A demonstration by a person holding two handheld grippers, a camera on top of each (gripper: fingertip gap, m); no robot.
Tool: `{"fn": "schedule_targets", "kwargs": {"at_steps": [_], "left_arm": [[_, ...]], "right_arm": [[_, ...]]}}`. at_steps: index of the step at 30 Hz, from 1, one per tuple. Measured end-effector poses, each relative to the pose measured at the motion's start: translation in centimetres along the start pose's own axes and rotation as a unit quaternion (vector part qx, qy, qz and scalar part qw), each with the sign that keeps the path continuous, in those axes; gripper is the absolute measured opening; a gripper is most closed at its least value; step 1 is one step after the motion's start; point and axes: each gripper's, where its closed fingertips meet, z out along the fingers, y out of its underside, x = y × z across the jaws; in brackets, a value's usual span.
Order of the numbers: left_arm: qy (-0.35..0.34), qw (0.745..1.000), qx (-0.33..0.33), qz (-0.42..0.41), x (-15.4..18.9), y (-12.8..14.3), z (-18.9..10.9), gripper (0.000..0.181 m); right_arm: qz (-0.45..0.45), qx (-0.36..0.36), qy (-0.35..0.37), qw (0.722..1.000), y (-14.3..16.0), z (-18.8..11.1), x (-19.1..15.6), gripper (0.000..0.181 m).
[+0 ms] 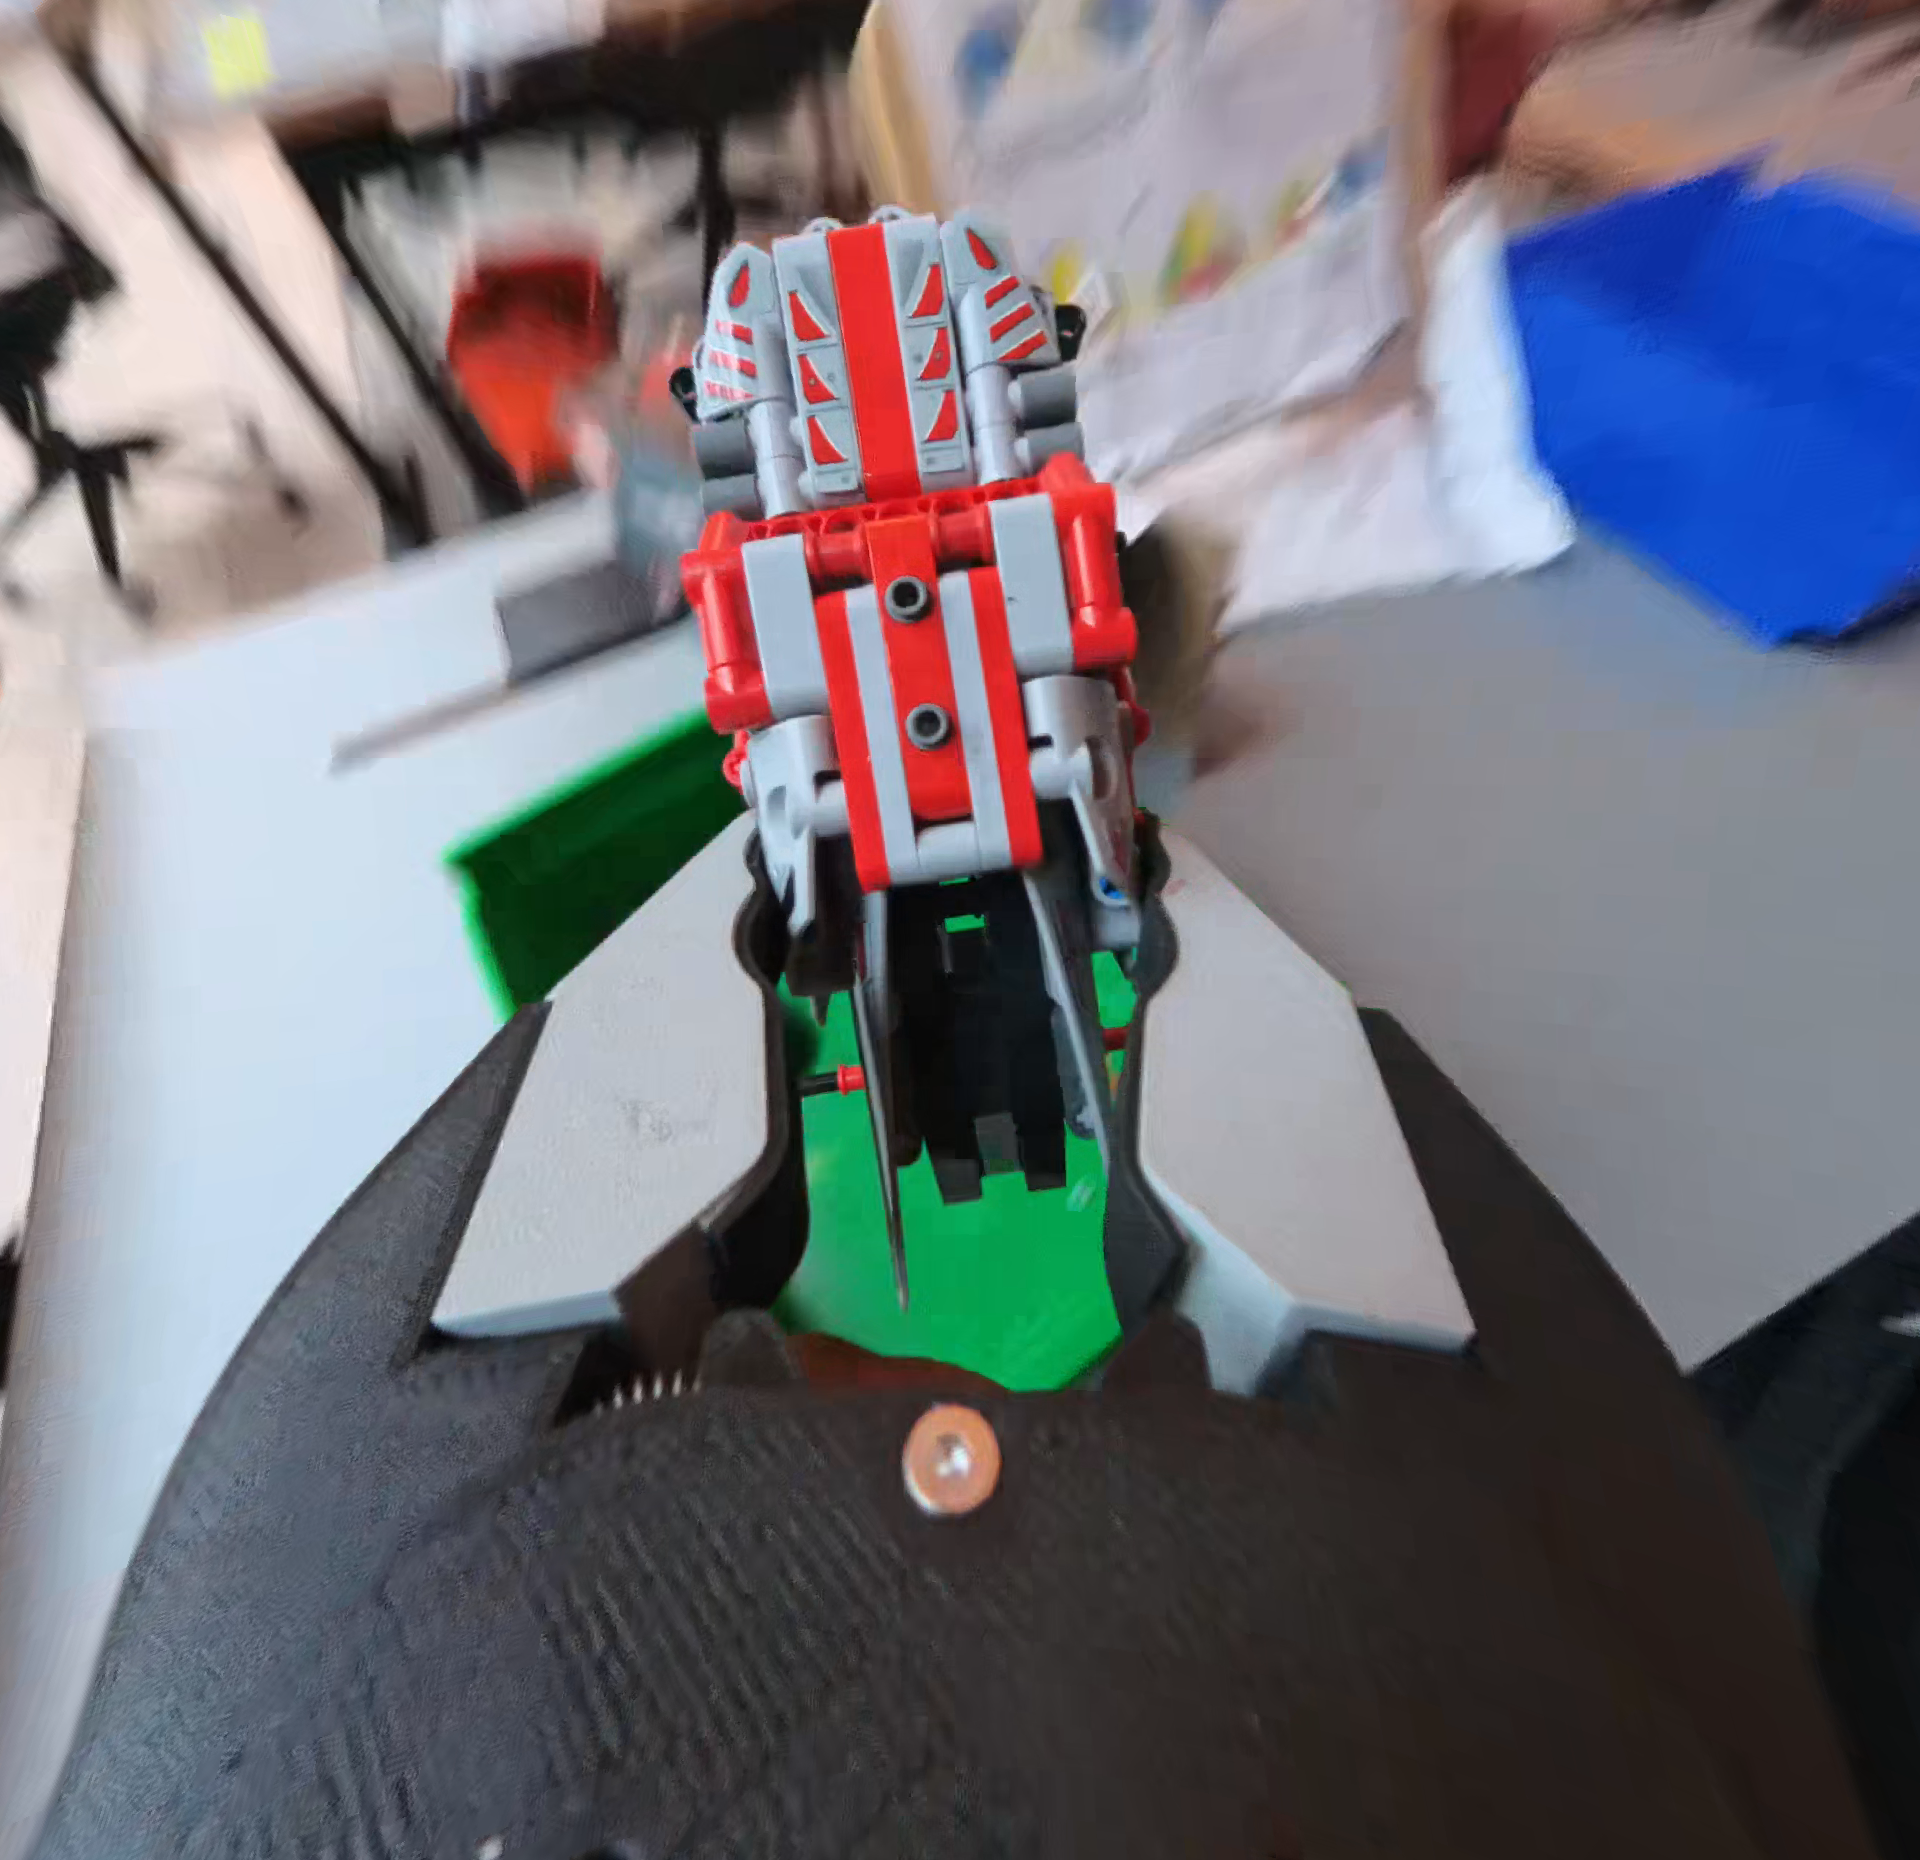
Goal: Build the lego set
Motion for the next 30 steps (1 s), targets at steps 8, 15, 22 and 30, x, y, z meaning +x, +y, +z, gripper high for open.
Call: {"fn": "schedule_targets", "kwargs": {"at_steps": [8,15,22,30], "left_arm": [[0.282,0.935,0.196,0.092,30.1,-2.7,5.0,0.066],[0.200,0.903,0.210,0.316,34.9,5.0,13.8,0.066],[-0.051,0.777,0.211,0.591,32.5,6.6,17.5,0.066],[-0.086,0.740,0.257,0.616,33.5,5.8,16.3,0.066]], "right_arm": [[0.108,0.107,-0.238,0.959,-5.0,-2.3,-7.0,0.059],[0.158,0.066,-0.236,0.956,-0.5,-0.4,-3.8,0.015],[0.076,-0.014,-0.161,0.984,3.9,1.3,-1.4,0.034],[-0.054,-0.018,-0.233,0.971,5.0,0.8,-6.7,0.030]]}}
